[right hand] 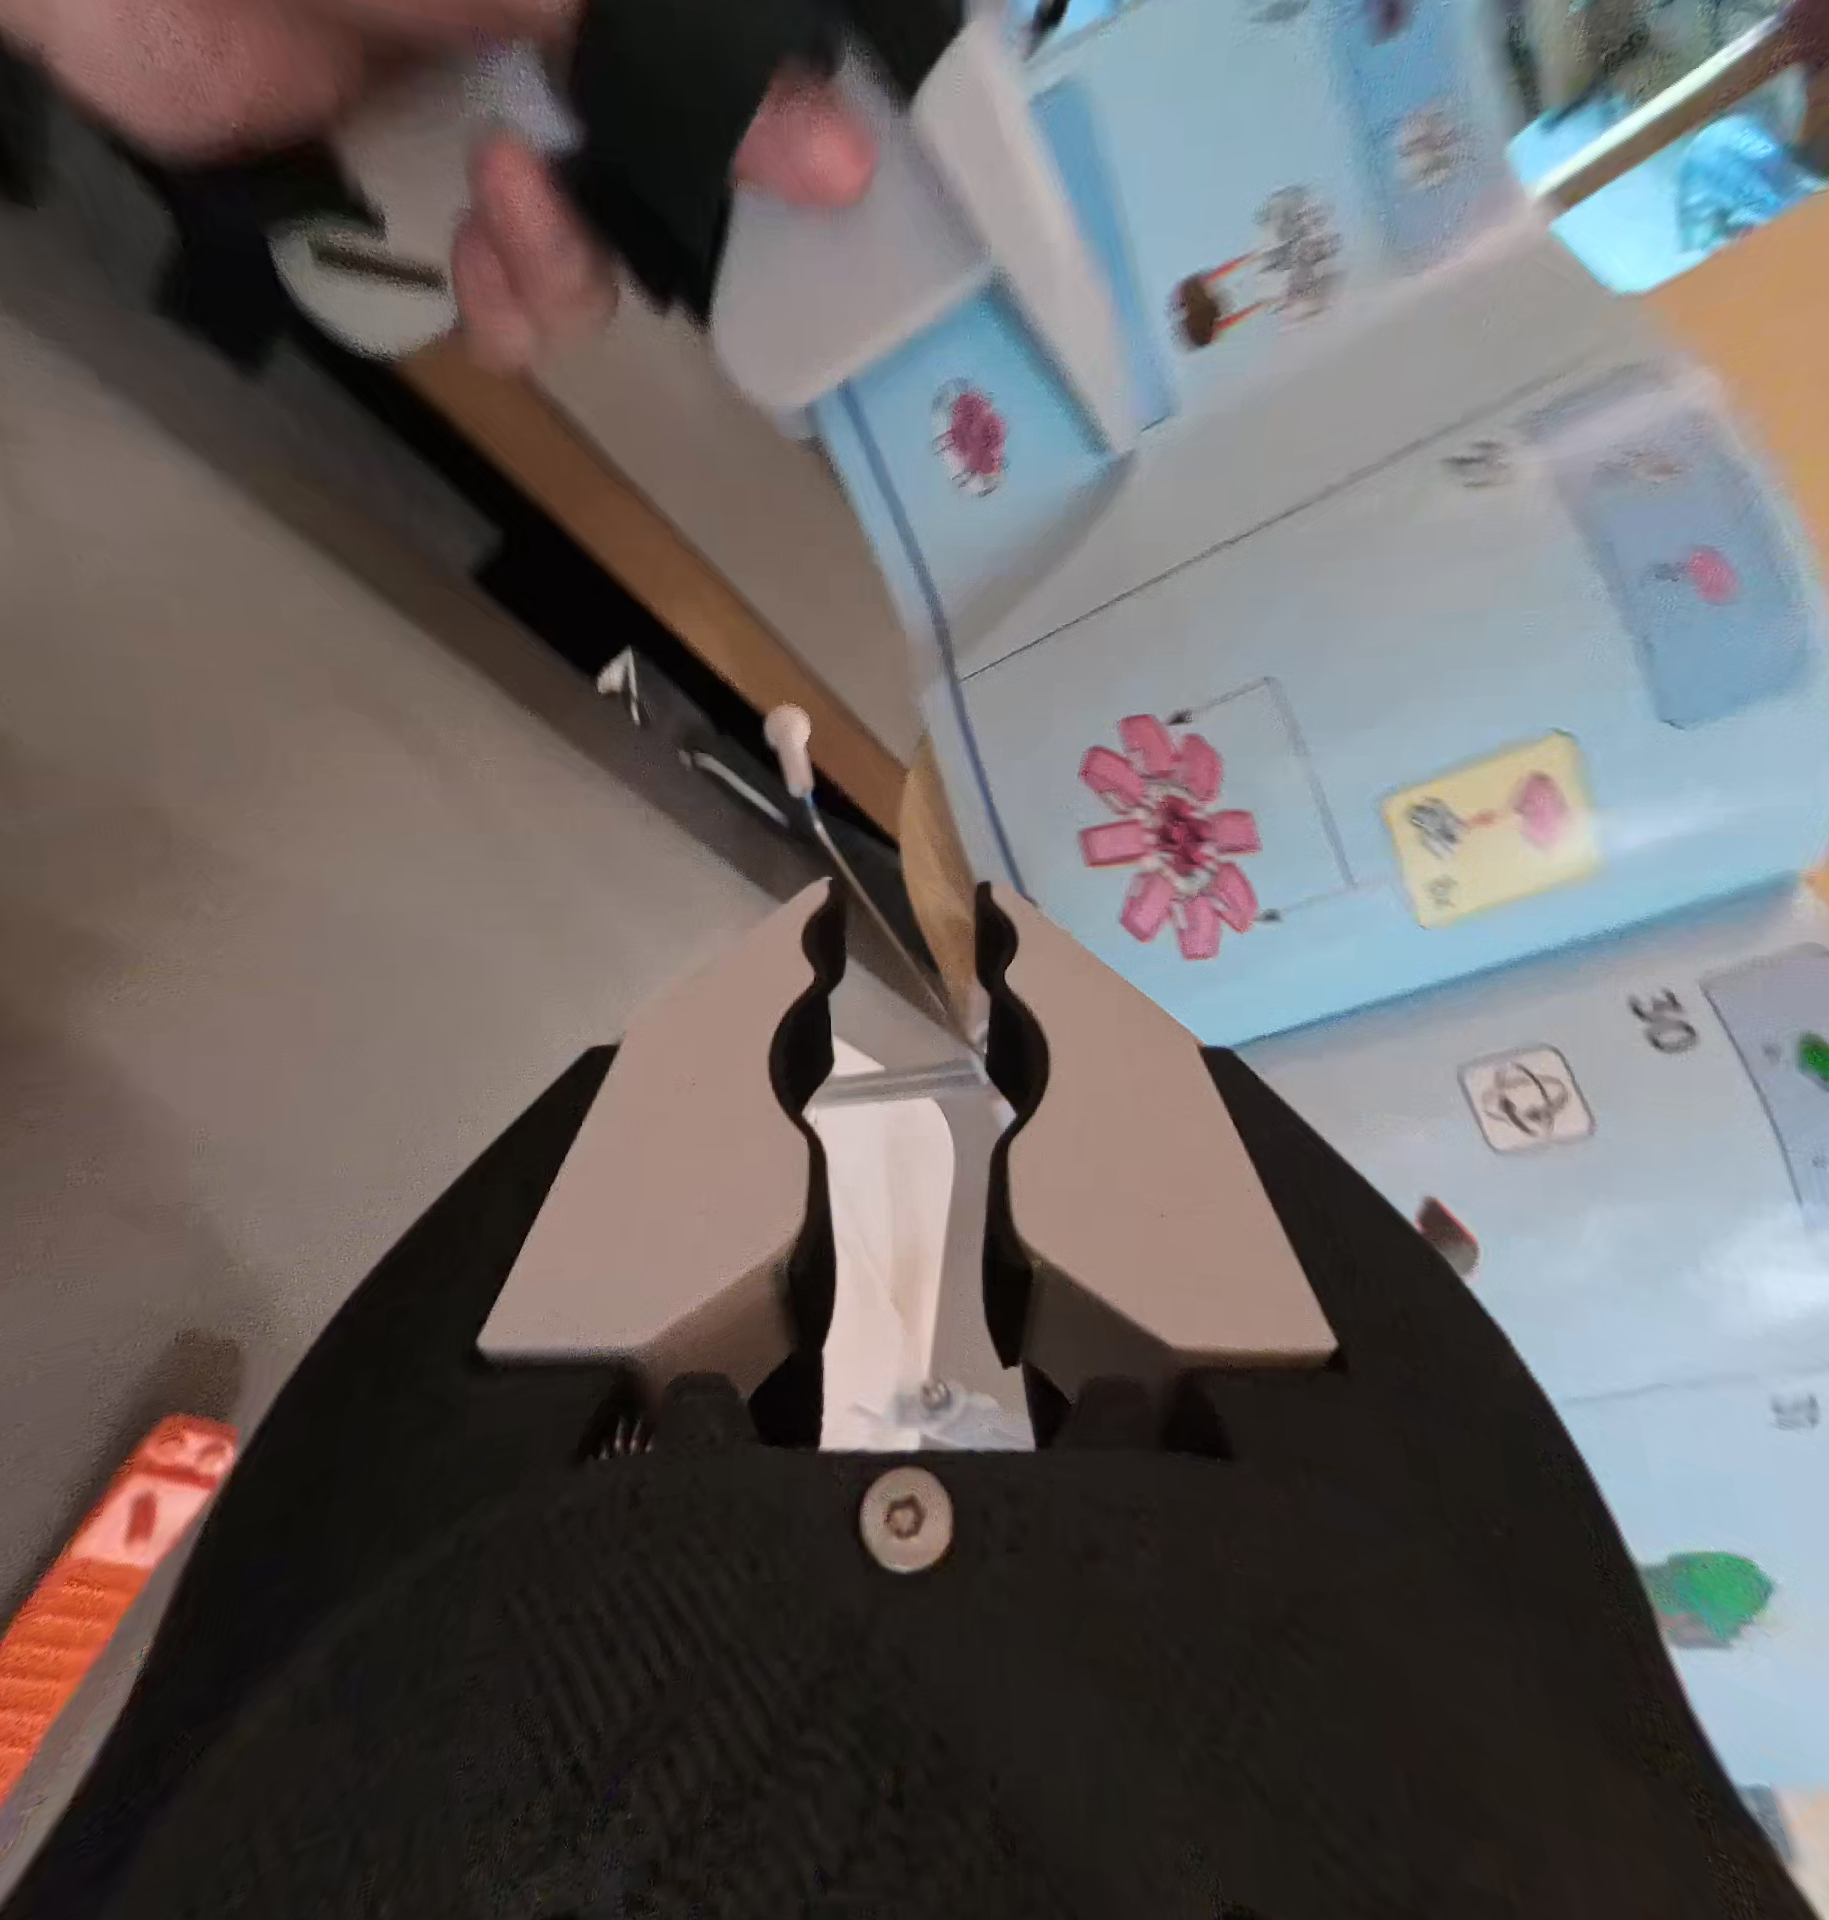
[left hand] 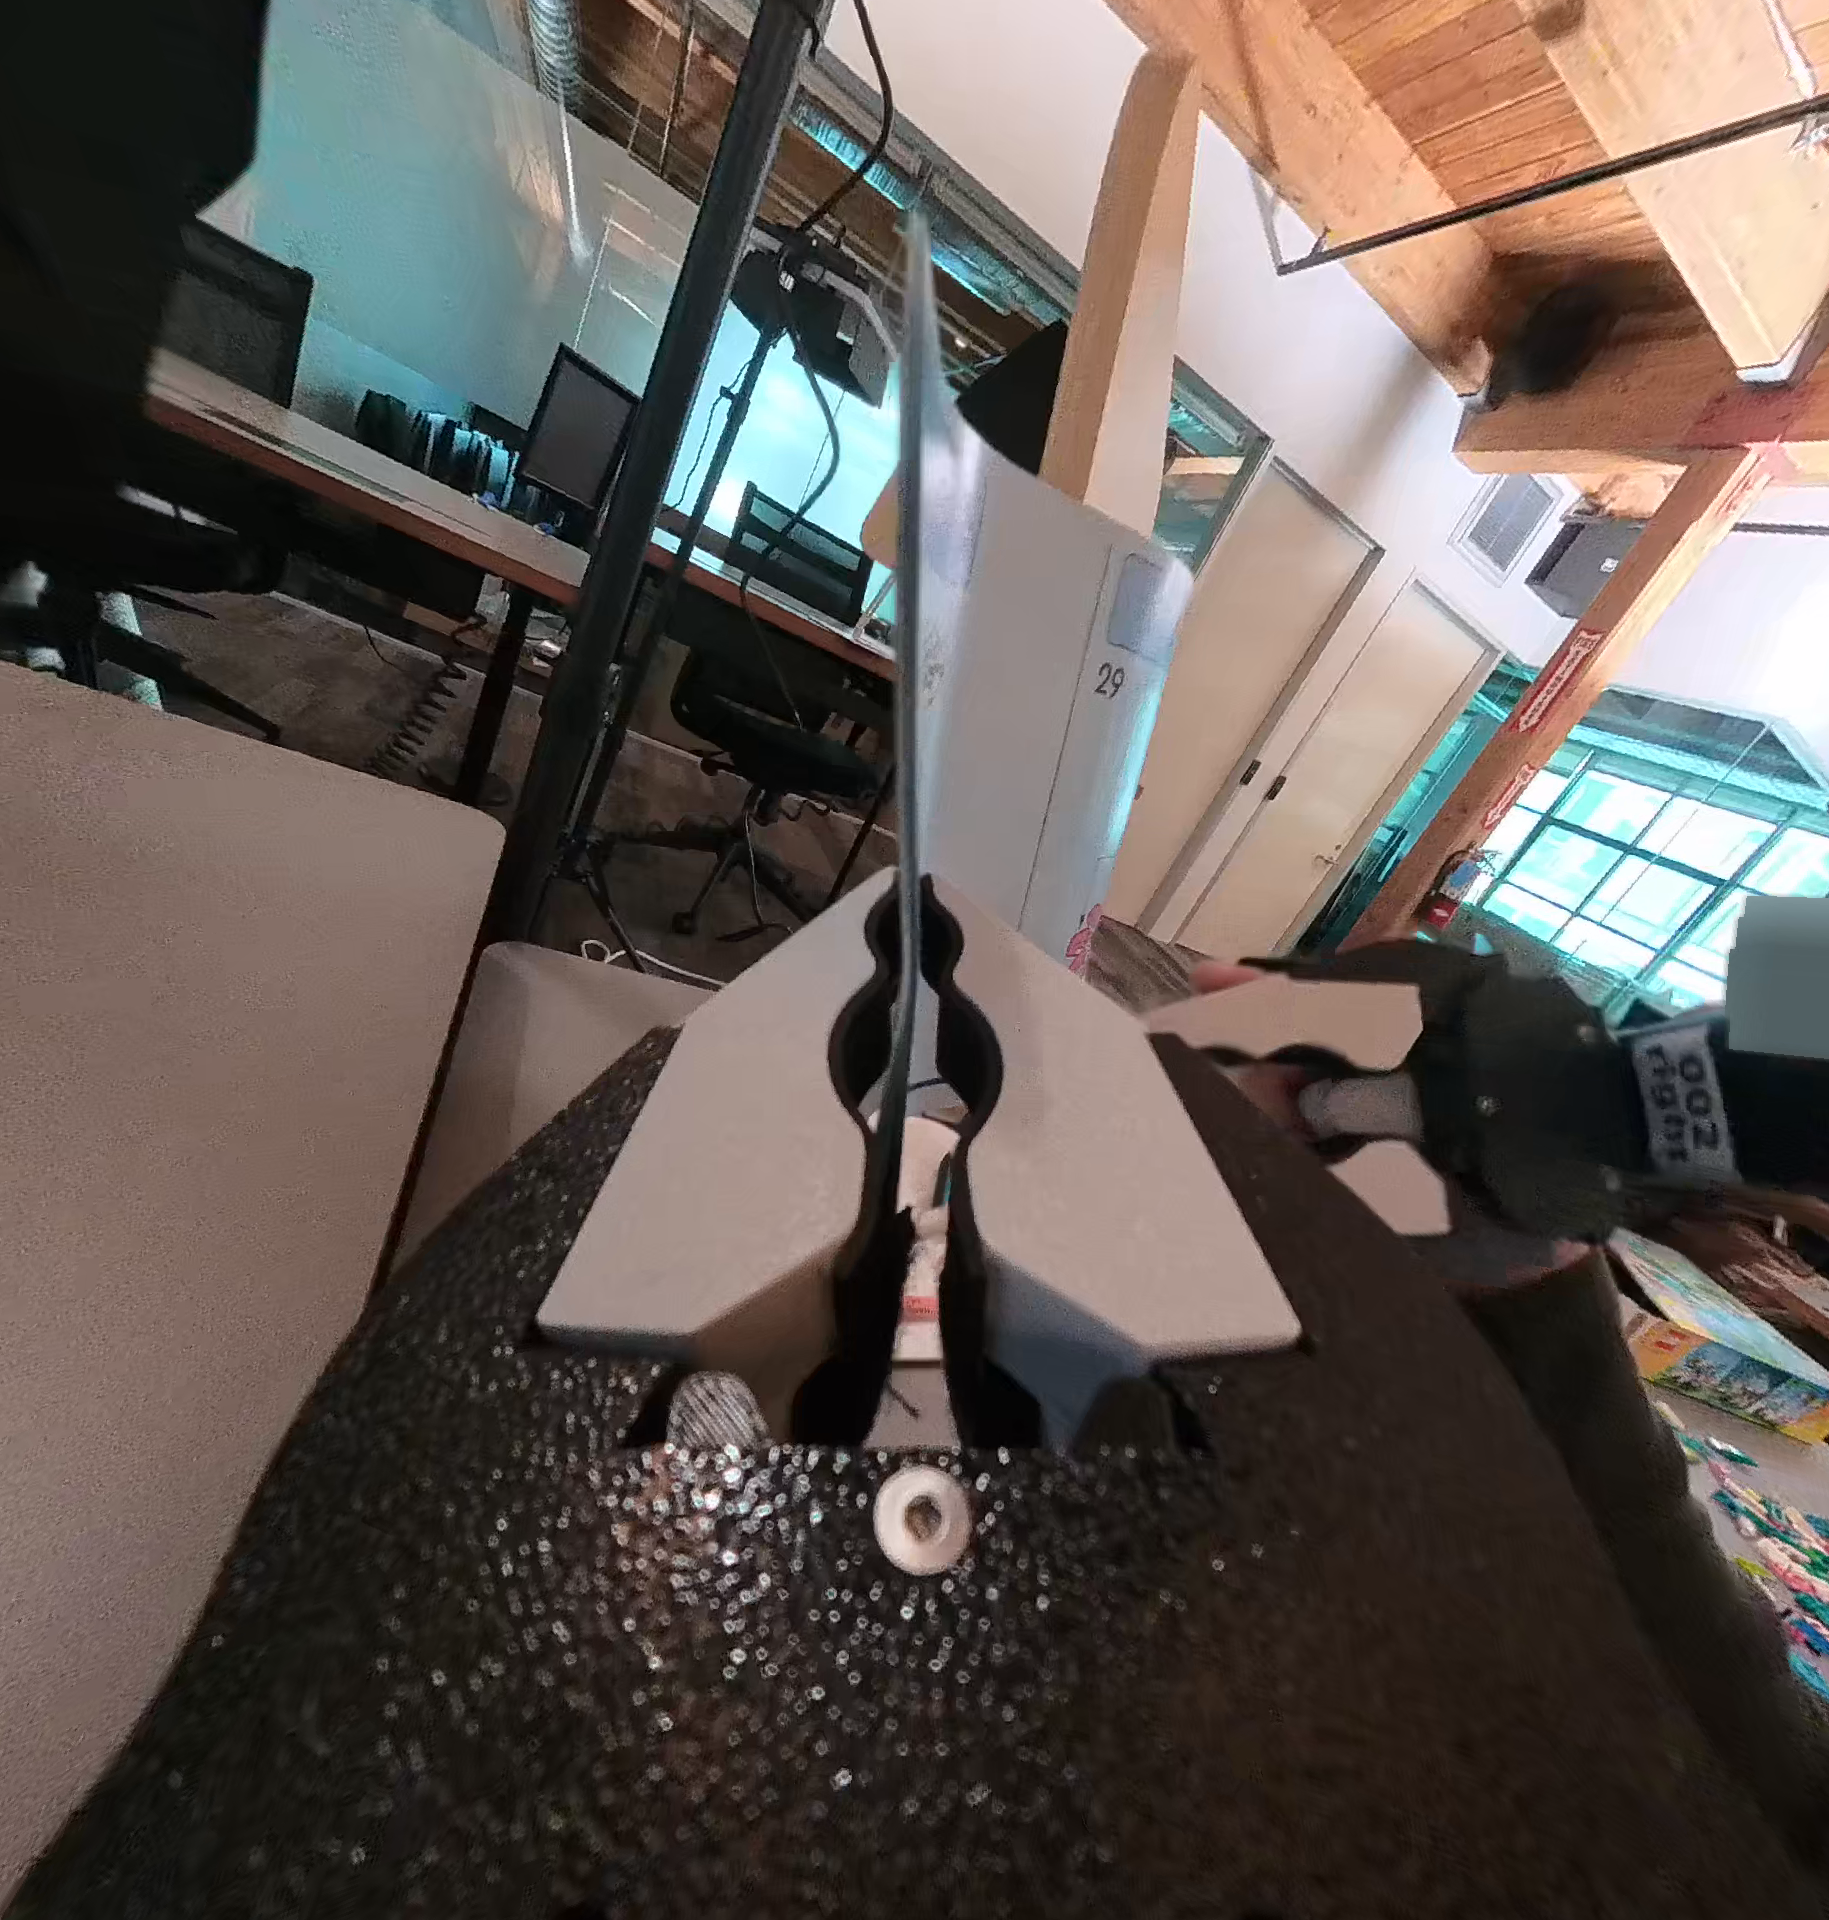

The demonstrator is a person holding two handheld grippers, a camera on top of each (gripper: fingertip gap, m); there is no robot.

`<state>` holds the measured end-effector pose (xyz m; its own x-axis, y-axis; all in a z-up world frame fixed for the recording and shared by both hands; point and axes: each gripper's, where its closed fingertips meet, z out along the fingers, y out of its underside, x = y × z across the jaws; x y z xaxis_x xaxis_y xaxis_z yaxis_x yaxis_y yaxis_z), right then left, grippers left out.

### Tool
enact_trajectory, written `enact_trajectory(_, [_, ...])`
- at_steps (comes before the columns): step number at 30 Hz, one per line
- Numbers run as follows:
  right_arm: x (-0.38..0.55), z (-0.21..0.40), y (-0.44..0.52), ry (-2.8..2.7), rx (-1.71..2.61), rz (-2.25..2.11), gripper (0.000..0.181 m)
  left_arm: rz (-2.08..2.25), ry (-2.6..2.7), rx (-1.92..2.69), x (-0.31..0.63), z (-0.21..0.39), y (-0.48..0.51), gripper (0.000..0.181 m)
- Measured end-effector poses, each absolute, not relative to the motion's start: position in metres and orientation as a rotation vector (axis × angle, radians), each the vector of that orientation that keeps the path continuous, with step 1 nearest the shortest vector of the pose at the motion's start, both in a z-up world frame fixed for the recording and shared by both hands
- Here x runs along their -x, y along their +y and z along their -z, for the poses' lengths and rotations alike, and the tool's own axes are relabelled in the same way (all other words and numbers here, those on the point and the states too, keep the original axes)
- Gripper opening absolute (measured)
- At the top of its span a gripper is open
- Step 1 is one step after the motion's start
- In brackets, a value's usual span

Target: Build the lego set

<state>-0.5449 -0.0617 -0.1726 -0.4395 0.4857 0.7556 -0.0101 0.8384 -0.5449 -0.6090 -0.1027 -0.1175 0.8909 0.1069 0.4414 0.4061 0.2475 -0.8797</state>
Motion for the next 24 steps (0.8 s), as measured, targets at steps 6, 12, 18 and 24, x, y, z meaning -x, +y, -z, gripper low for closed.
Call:
enact_trajectory(6, [0.559, 0.200, -0.077, -2.029, 0.234, -0.327, 0.024, 0.164, -0.463, 1.299, 0.611, 0.114, -0.102, 0.000])
enact_trajectory(12, [0.574, 0.203, -0.070, -1.932, 0.143, -0.095, 0.009, 0.154, -0.409, 1.295, 0.600, 0.109, -0.093, 0.000])
enact_trajectory(18, [0.565, 0.187, -0.080, -1.888, 0.174, -0.443, 0.003, 0.075, -0.406, 1.324, 0.596, 0.108, -0.086, 0.000])
enact_trajectory(24, [0.564, 0.170, -0.084, -1.785, 0.246, -0.782, 0.003, -0.064, -0.396, 1.366, 0.595, 0.108, -0.084, 0.000])
